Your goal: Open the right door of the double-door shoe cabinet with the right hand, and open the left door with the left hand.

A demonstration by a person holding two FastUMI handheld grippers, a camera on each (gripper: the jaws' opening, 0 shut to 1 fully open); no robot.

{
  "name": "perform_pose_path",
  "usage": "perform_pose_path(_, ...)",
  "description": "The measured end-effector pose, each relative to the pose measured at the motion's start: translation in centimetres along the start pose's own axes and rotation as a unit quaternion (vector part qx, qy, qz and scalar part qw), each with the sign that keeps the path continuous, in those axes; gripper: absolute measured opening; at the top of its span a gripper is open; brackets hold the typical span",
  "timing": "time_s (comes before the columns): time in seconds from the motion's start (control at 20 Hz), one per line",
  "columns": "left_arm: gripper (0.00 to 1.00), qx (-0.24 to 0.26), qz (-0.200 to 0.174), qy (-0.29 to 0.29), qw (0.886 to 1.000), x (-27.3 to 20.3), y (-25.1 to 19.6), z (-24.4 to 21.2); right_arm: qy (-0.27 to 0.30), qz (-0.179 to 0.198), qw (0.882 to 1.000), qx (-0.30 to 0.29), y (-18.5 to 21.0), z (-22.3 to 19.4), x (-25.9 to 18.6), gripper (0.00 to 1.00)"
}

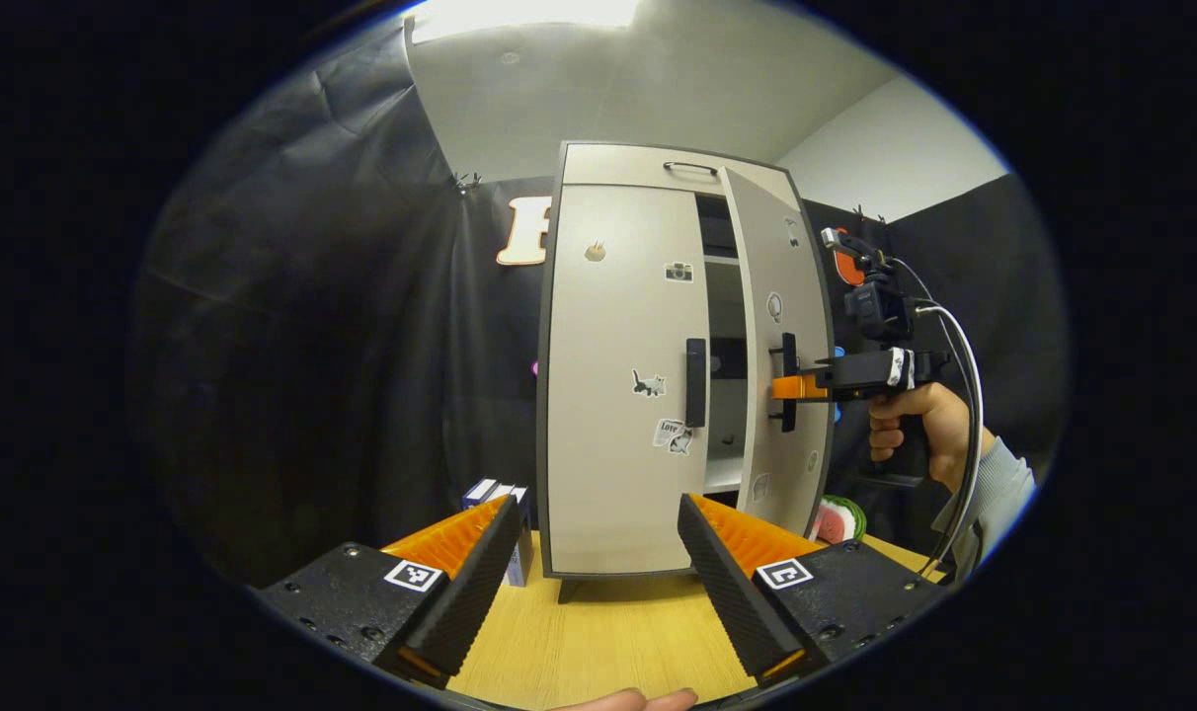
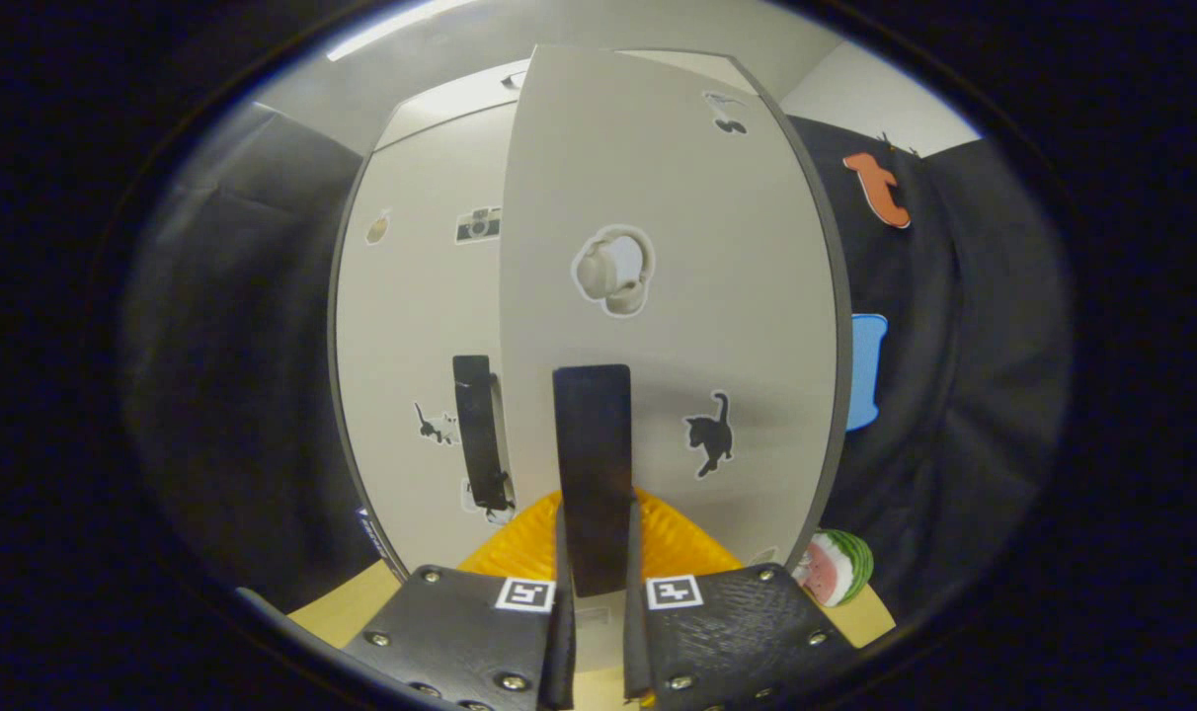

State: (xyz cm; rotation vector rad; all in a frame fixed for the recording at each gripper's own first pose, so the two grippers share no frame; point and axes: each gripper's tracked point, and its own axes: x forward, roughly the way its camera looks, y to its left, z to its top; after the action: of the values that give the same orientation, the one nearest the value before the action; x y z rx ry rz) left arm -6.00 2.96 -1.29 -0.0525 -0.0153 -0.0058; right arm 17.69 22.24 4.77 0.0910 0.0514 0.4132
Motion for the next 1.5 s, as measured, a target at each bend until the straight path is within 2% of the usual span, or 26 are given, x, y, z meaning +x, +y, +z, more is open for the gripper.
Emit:
perform_pose_path(0.55,0.99,0.001,-0.020,-0.007,1.000,0.0,-3.4,0.4,-0.003,0.004,1.000,0.001,-3.2,0.1,-4.1,0.19)
perform_pose_path(0.95,0.99,-0.006,-0.055,-0.001,0.998,0.0,-6.6,-0.6,-0.005,-0.003,1.000,-0.004,-5.3,0.2,-5.7,0.18)
perform_pose_path(1.35,1.00,-0.004,-0.063,0.004,0.998,0.8,-7.6,-1.4,-0.003,0.004,1.000,-0.004,-7.1,0.2,-6.7,0.18)
perform_pose_path(1.5,0.99,-0.001,-0.067,0.002,0.998,1.6,-7.7,-1.1,-0.008,-0.012,1.000,-0.010,-9.1,0.3,-7.5,0.18)
